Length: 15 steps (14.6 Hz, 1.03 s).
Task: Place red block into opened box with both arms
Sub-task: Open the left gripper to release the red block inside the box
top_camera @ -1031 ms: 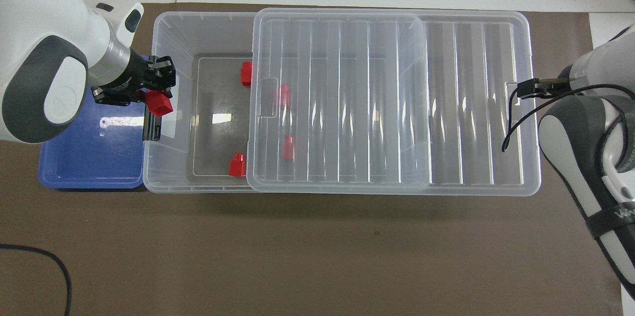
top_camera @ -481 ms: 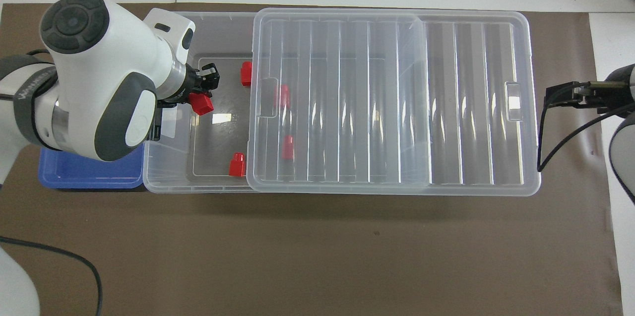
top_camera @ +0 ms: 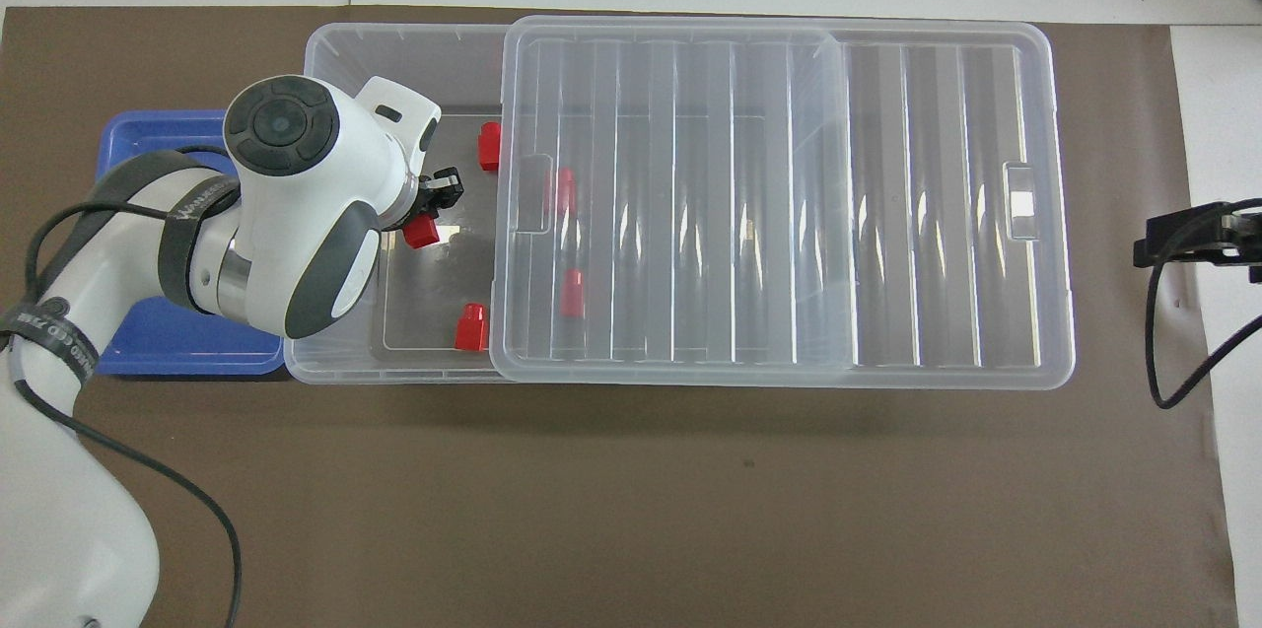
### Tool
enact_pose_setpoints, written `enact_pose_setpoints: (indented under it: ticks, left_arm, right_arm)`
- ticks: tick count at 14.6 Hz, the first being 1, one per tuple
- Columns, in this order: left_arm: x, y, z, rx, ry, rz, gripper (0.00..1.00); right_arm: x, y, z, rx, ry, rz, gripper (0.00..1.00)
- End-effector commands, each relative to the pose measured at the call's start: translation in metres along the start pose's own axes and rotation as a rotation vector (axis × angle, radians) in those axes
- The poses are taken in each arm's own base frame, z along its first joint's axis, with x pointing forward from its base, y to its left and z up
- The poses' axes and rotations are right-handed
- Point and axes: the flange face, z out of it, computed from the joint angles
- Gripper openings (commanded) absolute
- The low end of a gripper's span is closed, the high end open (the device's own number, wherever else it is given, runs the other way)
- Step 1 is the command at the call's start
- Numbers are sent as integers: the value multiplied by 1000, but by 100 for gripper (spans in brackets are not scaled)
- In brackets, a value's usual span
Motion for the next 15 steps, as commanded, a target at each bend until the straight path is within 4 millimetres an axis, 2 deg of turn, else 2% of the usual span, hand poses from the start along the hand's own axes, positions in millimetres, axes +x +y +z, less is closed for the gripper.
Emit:
enact_pose_setpoints:
  ticks: [1, 5, 9, 10, 11, 12, 14, 15]
  left_arm:
    - [-3, 3, 29, -4, 33, 9, 0]
    - [-9, -5, 57, -35, 57, 4, 0]
    - [-11, -6, 70, -35, 53, 6, 0]
    - [-11, -7, 70, -34, 52, 5, 17]
    - [-10, -8, 70, -34, 52, 4, 45]
    - [-10, -8, 70, -34, 52, 4, 59]
    - [-10, -8, 70, -33, 52, -1, 100]
    - [-10, -8, 70, -31, 50, -7, 100]
  right_arm:
    - [2, -2, 2, 16, -9, -11, 100]
    - [1, -2, 3, 16, -23, -11, 100]
    - [0, -4, 6, 21, -22, -14, 100]
    - [0, -4, 7, 21, -23, -15, 100]
    - [0, -4, 7, 21, -23, -15, 100]
    - [0, -4, 7, 21, -23, -15, 100]
    - [0, -4, 6, 22, -19, -17, 100]
    - [0, -4, 6, 20, -18, -17, 100]
